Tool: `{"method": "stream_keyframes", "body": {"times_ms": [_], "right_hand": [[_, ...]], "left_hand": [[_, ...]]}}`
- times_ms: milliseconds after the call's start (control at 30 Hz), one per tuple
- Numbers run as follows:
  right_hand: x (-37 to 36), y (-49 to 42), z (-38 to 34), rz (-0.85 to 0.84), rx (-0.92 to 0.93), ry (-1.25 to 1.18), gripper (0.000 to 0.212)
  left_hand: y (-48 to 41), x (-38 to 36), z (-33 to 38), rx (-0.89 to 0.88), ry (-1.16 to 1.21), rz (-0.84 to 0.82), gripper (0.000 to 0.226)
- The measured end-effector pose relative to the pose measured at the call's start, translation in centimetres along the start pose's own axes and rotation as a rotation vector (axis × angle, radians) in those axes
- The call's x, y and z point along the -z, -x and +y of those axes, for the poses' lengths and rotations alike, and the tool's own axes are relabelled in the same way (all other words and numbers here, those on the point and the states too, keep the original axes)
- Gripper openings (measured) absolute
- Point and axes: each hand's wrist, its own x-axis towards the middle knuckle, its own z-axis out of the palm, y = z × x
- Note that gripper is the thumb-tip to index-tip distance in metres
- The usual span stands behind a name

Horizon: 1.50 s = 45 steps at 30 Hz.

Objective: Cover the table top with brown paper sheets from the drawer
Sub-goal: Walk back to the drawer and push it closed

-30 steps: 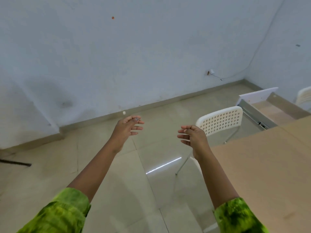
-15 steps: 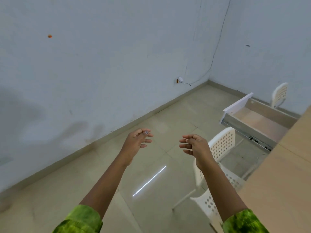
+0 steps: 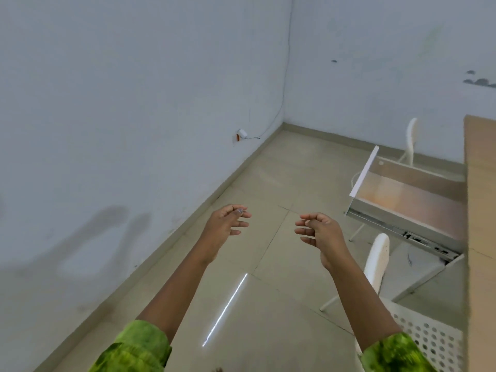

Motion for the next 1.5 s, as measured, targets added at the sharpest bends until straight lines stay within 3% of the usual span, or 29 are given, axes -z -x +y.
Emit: {"method": "stream_keyframes", "body": {"times_ms": [367,1033,1500], "right_hand": [[-2.1,-10.6,-2.3,0.291,-0.037,-0.135,0.027],[8.9,-33.9,-7.0,0.614,-0.173,-0.240,0.026],[12.1,-41.4,-8.5,1.170,-0.210,-0.517,0.024]], "left_hand": [[-17.3,-1.1,2.2,-0.011,-0.018,-0.286,0.023],[-45.1,-21.0,5.8,0.077,-0.101,-0.639,0.024],[-59.6,-34.4,8.0,0.042,-0.254,-1.167,0.019]]}}
